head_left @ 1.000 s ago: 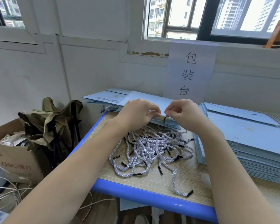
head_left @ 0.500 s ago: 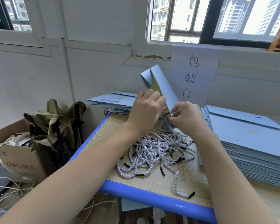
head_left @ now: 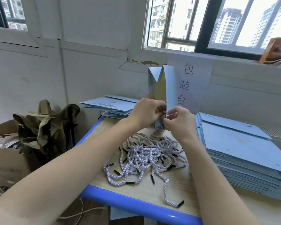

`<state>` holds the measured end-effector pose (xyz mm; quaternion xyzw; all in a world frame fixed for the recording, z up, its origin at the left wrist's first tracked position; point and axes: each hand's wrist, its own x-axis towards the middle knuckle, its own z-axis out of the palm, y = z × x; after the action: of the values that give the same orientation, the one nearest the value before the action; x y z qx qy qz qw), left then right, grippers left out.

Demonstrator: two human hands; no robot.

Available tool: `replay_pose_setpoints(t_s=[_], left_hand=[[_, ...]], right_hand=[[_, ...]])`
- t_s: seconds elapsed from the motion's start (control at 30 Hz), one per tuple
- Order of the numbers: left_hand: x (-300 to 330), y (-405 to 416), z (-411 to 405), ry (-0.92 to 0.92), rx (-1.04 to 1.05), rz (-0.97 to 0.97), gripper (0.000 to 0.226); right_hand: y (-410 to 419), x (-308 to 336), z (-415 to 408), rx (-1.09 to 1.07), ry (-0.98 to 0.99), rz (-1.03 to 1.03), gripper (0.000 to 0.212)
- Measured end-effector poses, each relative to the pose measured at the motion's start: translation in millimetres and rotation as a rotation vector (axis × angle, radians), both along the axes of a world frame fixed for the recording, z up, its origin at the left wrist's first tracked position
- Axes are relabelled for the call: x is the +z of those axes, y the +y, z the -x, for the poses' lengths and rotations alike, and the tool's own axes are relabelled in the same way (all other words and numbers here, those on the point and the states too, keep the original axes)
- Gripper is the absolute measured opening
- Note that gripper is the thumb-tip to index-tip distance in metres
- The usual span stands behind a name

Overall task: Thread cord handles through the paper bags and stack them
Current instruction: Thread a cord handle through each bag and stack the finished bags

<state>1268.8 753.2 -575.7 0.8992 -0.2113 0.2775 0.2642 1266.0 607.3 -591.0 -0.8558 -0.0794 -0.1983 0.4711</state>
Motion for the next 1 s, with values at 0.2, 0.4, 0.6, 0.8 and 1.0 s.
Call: replay_pose_setpoints(t_s=[0.2,0.4,0.6,0.8,1.0], left_hand=[[-5,-15,-5,-0.054,-0.052,0.134,0.014],[-4,-15,1,-0.217,-0.052,0.090,0.015],[0,1,5,-0.398,0.078,0.158,0.011],[-4,3,8,-0.399,0.068,0.058,0.015],[-5,-3,11,-0.476,0.135,0.096,0.011]], right_hand=[[-5,1,-7,-0.029,0.056,-0.098,0.030],[-2,2,-11,-0.014,0.090,-0.185,0.049],[-6,-1,-12,-0.017,0.094,-0.156,0.040],[-3,-4,-12,-0.024,0.096,-0.126,0.056],[-3,-5,-13,-0.011,0.123,-0.142,0.072]])
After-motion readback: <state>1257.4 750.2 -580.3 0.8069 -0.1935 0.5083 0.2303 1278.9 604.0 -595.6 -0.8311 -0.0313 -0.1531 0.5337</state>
